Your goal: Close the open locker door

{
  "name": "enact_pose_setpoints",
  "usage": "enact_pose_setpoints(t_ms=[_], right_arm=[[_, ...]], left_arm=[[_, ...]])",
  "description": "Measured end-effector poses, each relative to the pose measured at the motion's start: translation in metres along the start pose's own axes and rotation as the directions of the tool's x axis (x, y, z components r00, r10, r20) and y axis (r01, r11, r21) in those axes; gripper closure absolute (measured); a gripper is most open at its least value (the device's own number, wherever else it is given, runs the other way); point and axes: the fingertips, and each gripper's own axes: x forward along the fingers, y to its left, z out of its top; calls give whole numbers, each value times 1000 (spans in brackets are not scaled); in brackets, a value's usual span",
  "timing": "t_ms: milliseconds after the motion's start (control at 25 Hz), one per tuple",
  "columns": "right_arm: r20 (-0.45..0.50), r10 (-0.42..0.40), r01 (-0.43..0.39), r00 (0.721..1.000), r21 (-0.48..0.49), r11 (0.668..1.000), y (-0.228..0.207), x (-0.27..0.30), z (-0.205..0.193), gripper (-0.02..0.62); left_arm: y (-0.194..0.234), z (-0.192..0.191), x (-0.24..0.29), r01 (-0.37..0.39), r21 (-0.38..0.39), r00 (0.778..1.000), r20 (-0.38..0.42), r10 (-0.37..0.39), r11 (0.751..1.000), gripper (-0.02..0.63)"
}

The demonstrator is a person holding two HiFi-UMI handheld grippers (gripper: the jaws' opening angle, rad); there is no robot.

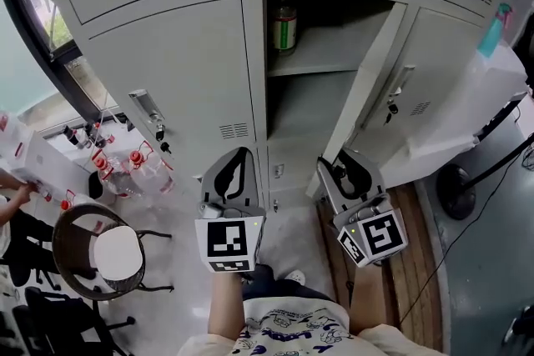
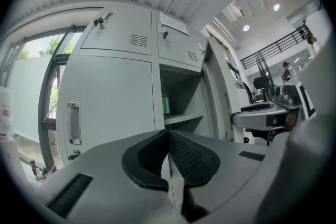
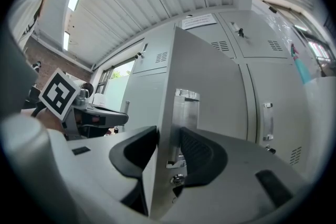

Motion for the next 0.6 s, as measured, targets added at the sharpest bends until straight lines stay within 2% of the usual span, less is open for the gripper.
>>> enact_pose_setpoints(t_ms=[600], right_arm=[[-5, 4, -4, 1000, 12, 1000, 8, 22, -1, 462]], left_arm=[[2, 0, 22, 48, -3, 999, 1, -48, 999, 603]])
